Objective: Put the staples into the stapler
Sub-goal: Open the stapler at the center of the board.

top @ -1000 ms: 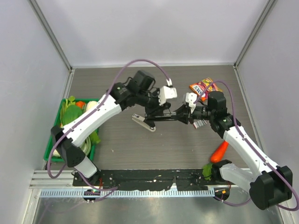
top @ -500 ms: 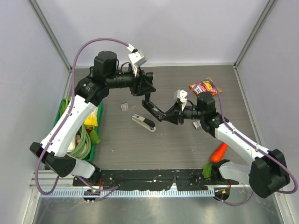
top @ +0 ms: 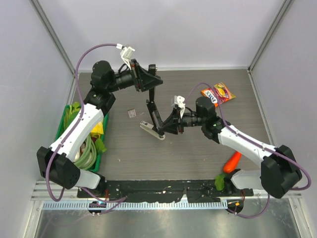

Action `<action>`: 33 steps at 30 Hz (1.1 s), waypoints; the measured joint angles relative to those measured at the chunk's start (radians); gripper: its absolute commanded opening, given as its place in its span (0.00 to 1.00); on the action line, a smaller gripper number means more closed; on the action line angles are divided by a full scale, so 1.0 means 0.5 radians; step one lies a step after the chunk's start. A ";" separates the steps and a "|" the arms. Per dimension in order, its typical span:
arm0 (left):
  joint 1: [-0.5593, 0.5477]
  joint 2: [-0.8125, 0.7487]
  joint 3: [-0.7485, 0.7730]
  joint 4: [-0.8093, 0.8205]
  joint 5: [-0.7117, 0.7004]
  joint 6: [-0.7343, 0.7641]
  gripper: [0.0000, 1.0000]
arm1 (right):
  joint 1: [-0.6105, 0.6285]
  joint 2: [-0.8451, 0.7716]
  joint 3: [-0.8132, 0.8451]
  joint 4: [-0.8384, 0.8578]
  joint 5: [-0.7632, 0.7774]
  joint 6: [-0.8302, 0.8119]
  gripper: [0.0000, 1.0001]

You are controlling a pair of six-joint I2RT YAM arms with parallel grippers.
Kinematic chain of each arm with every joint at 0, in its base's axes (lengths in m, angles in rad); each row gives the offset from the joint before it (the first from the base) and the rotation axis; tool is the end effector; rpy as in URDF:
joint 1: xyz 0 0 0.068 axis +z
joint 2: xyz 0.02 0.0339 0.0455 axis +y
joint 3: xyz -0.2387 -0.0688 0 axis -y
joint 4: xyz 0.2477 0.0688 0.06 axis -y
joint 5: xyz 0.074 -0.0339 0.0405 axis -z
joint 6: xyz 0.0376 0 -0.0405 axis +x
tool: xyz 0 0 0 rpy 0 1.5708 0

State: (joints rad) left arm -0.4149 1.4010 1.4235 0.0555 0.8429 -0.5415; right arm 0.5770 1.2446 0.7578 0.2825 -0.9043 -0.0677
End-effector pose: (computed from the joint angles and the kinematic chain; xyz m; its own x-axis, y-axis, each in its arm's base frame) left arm 0.2858 -0.1566 0.4220 -0.4282 -0.1861 -0.8843 0.8503 0.2485 -0.4640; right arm 0.2233 0.1806 0.2570 -0.1032 -0.1171 -0.9877 -0.9916 0.0906 0.0929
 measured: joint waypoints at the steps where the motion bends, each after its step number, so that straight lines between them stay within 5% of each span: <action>1: 0.012 0.000 -0.091 0.194 0.006 -0.121 0.00 | 0.028 0.044 0.050 -0.037 -0.006 -0.001 0.30; 5: 0.060 0.000 -0.317 0.715 0.006 -0.404 0.00 | 0.126 0.230 0.247 -0.157 -0.020 -0.002 0.34; 11: 0.042 -0.018 -0.458 0.945 0.029 -0.533 0.00 | 0.208 0.299 0.352 -0.162 -0.017 -0.027 0.50; 21: 0.035 -0.018 -0.597 1.096 0.030 -0.632 0.00 | 0.102 0.103 0.379 -0.185 -0.014 -0.014 0.56; 33: 0.001 -0.028 -0.652 1.064 0.036 -0.536 0.00 | 0.032 0.211 0.409 0.188 -0.060 0.372 0.56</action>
State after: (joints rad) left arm -0.4145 1.3869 1.0973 0.5873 0.8608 -0.8093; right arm 0.5930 1.3499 0.9623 0.3763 -0.9340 0.1184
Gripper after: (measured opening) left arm 0.370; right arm 0.561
